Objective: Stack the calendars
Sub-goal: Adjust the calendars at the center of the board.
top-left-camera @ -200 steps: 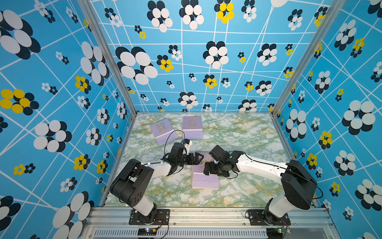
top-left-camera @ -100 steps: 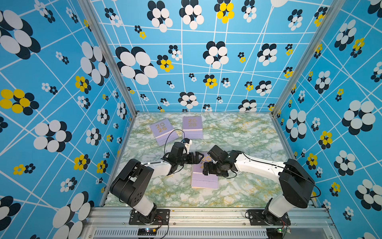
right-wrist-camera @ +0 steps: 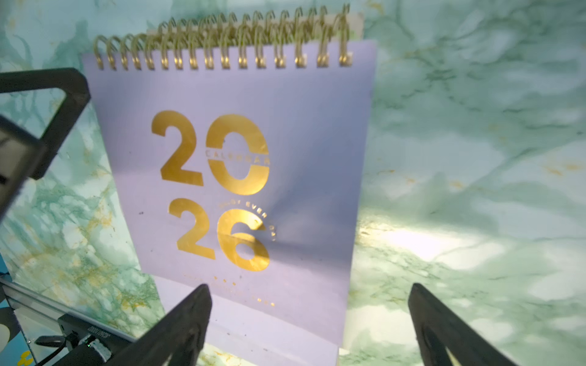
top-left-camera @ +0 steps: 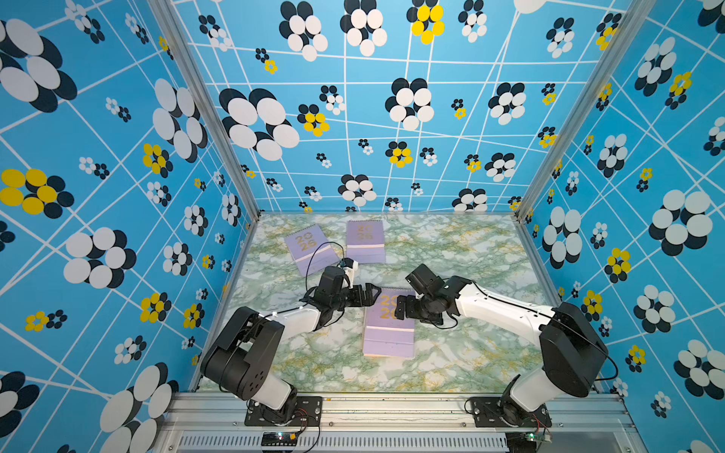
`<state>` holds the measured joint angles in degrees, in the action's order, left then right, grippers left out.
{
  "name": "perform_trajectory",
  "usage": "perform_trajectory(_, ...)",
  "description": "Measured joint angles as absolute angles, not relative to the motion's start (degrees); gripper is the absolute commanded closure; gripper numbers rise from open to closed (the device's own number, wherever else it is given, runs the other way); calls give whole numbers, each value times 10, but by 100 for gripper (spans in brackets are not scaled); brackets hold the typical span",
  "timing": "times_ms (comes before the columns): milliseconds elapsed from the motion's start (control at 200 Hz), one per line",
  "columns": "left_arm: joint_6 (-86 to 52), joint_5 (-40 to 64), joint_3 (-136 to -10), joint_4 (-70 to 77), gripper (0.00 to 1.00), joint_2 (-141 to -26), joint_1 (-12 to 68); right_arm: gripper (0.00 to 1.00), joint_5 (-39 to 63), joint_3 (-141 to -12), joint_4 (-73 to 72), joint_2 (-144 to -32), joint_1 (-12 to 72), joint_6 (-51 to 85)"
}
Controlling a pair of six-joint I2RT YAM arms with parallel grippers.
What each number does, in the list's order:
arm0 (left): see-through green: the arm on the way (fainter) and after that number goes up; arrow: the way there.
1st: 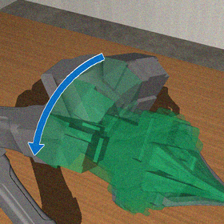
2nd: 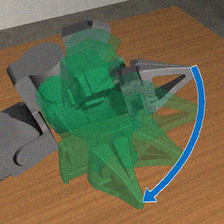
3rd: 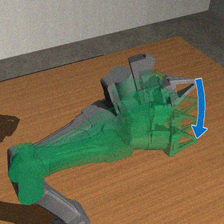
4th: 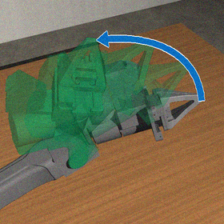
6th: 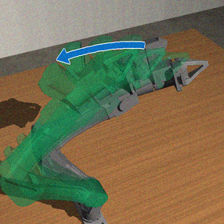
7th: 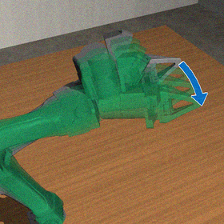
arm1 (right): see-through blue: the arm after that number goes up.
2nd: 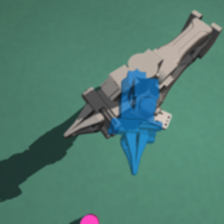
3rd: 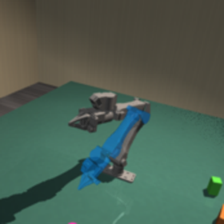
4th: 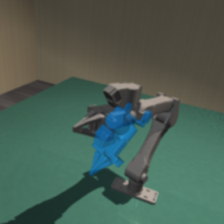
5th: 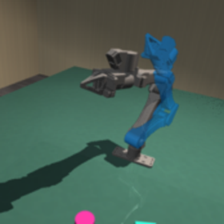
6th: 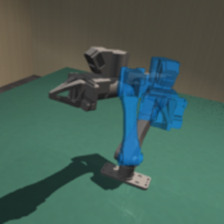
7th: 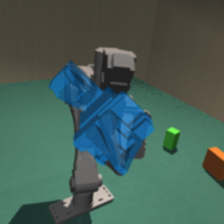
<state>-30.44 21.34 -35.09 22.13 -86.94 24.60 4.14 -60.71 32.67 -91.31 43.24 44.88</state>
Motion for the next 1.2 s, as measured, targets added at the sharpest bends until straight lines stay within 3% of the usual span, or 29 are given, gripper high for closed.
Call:
perform_trajectory(445, -291, 194, -369, 184, 0, -825, 196, 1, 47, -663, 326, -956, 429, 423)
perform_trajectory(1199, -289, 197, -376, 172, 1, -823, 194, 2, 60, -689, 326, -973, 429, 419)
